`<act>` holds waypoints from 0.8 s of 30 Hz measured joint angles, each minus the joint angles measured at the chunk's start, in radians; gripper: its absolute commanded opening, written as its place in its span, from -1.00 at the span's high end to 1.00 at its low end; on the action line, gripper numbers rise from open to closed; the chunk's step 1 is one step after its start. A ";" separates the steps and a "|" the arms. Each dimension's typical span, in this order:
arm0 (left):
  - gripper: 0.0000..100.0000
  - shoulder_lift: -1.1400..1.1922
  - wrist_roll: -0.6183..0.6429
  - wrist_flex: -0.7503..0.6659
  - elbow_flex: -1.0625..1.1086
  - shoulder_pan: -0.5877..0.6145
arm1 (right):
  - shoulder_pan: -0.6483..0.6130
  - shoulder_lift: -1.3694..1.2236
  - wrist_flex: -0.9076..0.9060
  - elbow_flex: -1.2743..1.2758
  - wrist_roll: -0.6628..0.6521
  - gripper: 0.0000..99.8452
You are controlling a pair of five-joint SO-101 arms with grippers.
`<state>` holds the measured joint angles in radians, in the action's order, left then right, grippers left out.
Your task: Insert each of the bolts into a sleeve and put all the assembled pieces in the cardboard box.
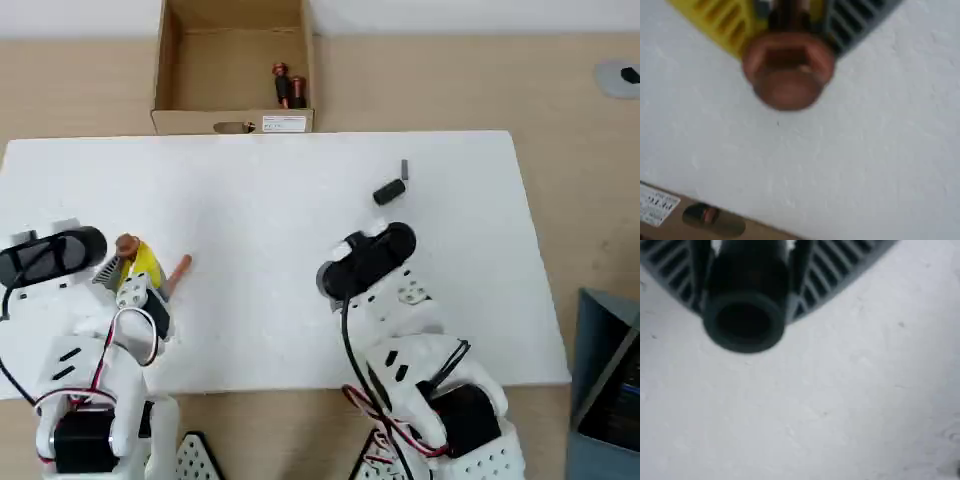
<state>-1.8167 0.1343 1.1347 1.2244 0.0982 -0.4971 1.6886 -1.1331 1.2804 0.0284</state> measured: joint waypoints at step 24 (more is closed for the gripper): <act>1.00 0.000 0.311 -0.117 -0.015 -0.353 | -0.276 -0.002 0.137 0.071 -0.044 0.98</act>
<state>-1.8167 0.4457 1.0180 1.2091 -0.2547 -0.7733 1.6870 -0.9966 1.3510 -0.0161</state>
